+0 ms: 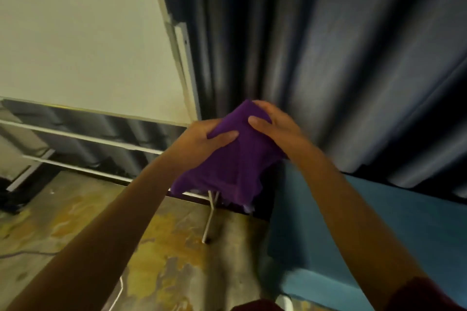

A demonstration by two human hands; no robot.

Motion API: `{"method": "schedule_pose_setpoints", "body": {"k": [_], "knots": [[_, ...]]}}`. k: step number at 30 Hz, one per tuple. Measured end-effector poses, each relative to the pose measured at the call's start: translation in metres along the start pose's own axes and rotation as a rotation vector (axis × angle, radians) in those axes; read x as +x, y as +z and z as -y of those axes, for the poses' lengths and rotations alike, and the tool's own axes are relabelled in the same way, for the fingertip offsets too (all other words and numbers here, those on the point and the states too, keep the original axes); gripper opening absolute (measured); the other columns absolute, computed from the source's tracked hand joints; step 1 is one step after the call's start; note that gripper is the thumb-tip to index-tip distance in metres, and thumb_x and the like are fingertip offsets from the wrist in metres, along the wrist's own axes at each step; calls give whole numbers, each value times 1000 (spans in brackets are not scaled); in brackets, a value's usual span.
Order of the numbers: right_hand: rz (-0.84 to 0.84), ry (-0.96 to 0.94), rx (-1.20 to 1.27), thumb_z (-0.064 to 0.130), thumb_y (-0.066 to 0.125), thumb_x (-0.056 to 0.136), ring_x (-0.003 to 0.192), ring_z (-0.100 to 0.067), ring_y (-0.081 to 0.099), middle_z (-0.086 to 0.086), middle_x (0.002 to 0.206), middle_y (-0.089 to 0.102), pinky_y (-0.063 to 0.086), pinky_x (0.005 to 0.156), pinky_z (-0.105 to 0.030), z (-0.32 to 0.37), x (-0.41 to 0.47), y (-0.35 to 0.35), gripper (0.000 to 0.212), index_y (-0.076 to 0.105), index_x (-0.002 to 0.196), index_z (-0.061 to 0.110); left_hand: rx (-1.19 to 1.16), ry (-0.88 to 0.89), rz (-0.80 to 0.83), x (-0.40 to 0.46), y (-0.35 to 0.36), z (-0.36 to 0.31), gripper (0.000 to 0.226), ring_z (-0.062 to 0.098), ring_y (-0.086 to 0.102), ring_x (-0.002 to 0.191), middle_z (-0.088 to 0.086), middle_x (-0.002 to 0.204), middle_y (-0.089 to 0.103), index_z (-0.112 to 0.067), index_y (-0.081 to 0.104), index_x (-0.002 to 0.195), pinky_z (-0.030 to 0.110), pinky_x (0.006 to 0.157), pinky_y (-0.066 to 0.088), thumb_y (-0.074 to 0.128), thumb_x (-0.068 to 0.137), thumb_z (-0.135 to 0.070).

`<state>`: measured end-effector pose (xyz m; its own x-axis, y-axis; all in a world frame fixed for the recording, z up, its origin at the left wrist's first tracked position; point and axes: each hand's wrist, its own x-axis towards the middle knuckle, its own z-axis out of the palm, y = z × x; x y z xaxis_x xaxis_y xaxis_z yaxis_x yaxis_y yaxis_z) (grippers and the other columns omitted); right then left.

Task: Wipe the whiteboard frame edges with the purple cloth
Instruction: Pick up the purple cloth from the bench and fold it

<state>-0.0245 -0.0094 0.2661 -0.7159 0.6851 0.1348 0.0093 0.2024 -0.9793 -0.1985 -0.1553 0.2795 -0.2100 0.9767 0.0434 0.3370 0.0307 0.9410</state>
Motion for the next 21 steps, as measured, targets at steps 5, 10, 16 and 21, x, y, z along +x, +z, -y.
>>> {"method": "schedule_pose_setpoints", "body": {"k": [5, 10, 16, 21], "knots": [[192, 58, 107, 55, 86, 65, 103, -14, 70, 6, 113, 73, 57, 83, -30, 10, 18, 107, 52, 69, 113, 42, 3, 42, -73, -57, -105, 5, 20, 11, 77, 78, -1, 87, 81, -23, 80, 97, 21, 68, 60, 69, 95, -40], [647, 58, 75, 31, 83, 80, 115, -25, 65, -4, 125, 68, 55, 90, -33, 40, 61, 213, 51, 64, 127, 26, 33, 17, -242, -115, -197, 40, 16, 3, 64, 67, -9, 72, 71, -19, 77, 83, 18, 62, 51, 73, 96, -27], [667, 70, 23, 44, 79, 79, 105, -20, 70, 2, 114, 73, 56, 85, -33, 70, 112, 362, 44, 69, 119, 29, -34, 18, -539, -174, -307, 76, 9, -1, 72, 75, -11, 82, 80, -29, 81, 92, 17, 67, 59, 73, 92, -32], [651, -56, 19, 31, 75, 84, 89, -11, 73, 10, 96, 77, 54, 66, -17, 83, 173, 483, 13, 77, 94, 38, 71, -32, -663, -214, -410, 124, 26, 2, 74, 95, -12, 105, 80, -36, 76, 113, 21, 84, 60, 76, 87, -43]]}}
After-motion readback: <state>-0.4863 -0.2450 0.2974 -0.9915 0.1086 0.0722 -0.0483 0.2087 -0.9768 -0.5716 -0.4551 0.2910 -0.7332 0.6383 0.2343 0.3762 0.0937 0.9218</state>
